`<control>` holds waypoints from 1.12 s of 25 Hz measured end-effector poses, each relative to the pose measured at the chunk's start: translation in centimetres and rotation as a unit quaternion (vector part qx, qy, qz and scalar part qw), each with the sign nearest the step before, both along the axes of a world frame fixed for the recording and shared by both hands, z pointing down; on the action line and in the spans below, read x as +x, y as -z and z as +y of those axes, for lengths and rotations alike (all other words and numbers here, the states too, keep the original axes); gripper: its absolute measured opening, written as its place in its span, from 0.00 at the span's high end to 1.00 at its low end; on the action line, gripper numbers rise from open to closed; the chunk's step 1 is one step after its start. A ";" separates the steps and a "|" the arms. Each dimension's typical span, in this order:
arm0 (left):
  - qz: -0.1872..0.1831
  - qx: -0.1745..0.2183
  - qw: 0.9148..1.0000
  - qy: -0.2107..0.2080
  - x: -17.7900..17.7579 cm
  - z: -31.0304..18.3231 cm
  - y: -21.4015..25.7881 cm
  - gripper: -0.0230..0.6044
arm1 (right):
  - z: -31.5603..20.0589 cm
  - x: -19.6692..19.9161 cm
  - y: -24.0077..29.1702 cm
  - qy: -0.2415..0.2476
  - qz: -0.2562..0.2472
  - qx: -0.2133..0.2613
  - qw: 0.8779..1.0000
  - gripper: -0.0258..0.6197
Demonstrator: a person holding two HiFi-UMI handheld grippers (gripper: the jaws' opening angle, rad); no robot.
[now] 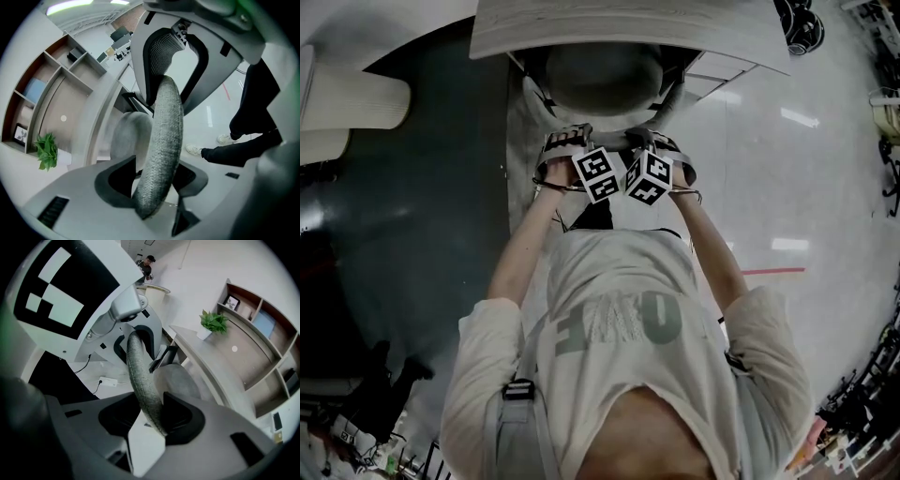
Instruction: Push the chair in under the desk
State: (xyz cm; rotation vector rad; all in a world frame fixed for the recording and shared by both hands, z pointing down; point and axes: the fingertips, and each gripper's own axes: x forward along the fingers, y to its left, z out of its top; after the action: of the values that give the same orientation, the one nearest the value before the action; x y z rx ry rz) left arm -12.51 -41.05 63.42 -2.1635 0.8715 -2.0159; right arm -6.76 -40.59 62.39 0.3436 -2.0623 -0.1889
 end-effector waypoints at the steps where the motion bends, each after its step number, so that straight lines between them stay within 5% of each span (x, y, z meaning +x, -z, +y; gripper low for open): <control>1: 0.000 0.000 1.000 0.000 0.0 -0.2 0.1 0.62 | -0.2 0.0 0.1 0.001 0.001 0.000 1.000 0.72; 15: -0.006 -0.004 1.000 -0.002 -2.4 -2.4 0.1 0.62 | -2.0 -2.5 0.1 0.009 -0.004 -0.005 1.000 0.72; 28: 0.019 0.020 1.000 -0.007 0.8 -5.1 0.1 0.61 | -5.4 0.8 -0.1 -0.010 0.028 0.014 0.999 0.71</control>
State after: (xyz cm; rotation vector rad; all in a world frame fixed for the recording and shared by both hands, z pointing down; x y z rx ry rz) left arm -11.75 -46.10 63.32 -2.1886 0.8906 -1.9397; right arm -5.98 -45.95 62.51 0.3726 -2.0028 -0.2136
